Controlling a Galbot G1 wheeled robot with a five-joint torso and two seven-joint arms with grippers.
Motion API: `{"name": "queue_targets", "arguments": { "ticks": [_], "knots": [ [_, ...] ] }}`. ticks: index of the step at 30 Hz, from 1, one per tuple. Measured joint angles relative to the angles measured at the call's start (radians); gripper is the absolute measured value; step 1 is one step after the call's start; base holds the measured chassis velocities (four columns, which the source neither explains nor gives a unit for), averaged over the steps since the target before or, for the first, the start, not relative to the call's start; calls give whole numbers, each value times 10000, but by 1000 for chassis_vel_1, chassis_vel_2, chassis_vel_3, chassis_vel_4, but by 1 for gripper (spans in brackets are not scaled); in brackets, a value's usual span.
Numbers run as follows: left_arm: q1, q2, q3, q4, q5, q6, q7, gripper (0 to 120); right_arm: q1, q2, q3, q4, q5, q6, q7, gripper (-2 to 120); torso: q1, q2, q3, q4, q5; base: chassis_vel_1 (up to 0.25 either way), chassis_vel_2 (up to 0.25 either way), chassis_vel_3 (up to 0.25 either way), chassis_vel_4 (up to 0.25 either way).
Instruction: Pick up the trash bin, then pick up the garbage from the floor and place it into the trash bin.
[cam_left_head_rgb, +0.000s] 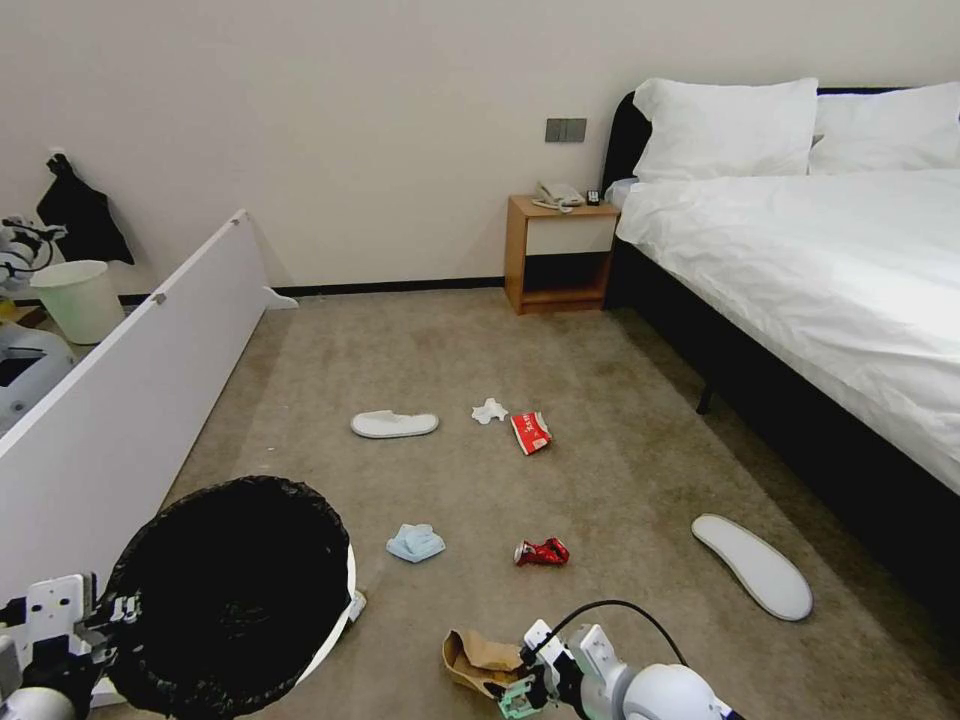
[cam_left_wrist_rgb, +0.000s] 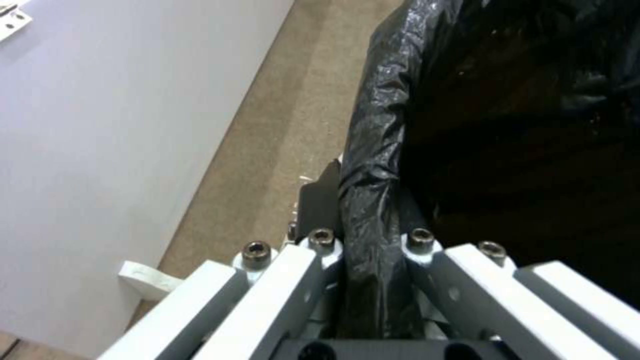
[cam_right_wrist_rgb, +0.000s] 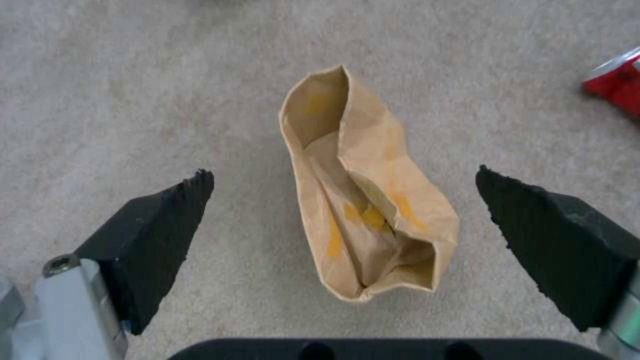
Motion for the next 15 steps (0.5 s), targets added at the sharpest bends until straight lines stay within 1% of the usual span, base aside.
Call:
{"name": "queue_targets", "arguments": {
  "ticks": [8, 15],
  "knots": [
    [-18, 28, -53, 4, -29, 0, -2, 3, 280, 250, -201, -630, -66, -26, -32, 100, 1, 0, 0, -1, 0, 0, 0, 0, 0],
    [-43, -2, 31, 31, -25, 0, -2, 3, 393, 486, -277, -1088, -272, -4, -111, 100, 0, 0, 0, -1, 0, 0, 0, 0, 0]
  ]
}}
